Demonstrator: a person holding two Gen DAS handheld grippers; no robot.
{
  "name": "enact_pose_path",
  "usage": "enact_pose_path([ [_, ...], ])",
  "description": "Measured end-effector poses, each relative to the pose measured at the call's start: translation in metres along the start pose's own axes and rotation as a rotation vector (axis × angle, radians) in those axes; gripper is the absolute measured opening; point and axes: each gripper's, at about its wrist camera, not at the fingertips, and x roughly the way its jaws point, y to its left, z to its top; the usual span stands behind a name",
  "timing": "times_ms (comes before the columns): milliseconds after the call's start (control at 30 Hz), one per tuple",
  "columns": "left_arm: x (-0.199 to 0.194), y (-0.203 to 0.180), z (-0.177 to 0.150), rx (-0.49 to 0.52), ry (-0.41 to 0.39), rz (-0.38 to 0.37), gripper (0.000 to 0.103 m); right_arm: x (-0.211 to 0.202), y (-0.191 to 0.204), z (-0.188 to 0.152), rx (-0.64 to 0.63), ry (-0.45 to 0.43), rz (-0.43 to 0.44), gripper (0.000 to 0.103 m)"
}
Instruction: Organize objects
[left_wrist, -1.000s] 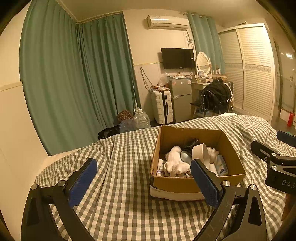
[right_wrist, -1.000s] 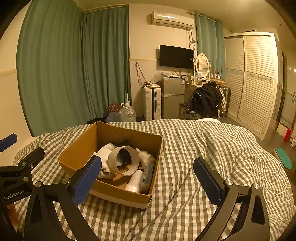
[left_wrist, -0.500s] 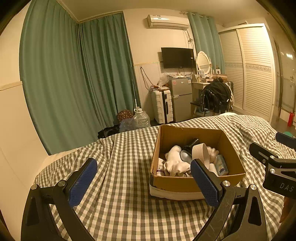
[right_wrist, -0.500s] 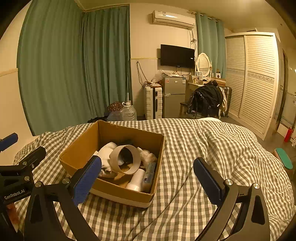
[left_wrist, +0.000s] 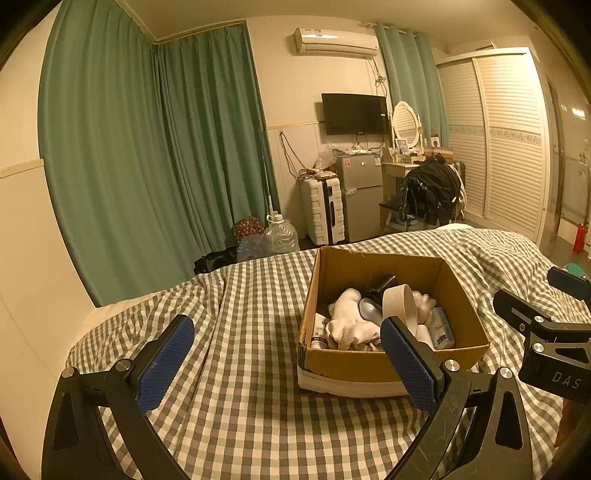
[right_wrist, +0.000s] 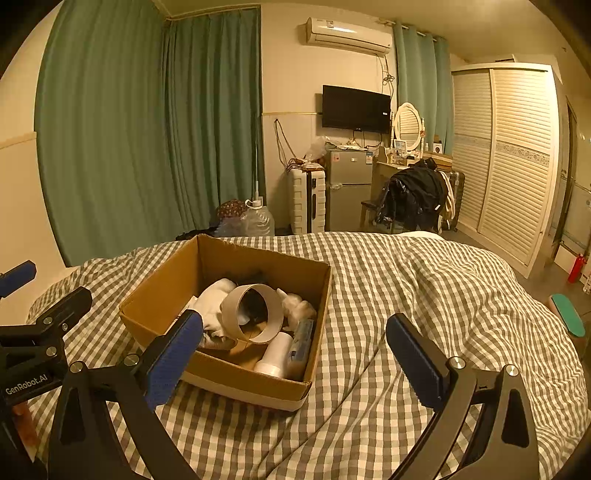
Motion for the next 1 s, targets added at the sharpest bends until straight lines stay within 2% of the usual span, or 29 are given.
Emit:
enact_pose_path([
  [1000,0.0045,-0.0026,-0.0024,0.016,0.022,0.010,0.103,0.0037,0.0007,-0.0029,-0.006,0.019,-0.007,0.100],
])
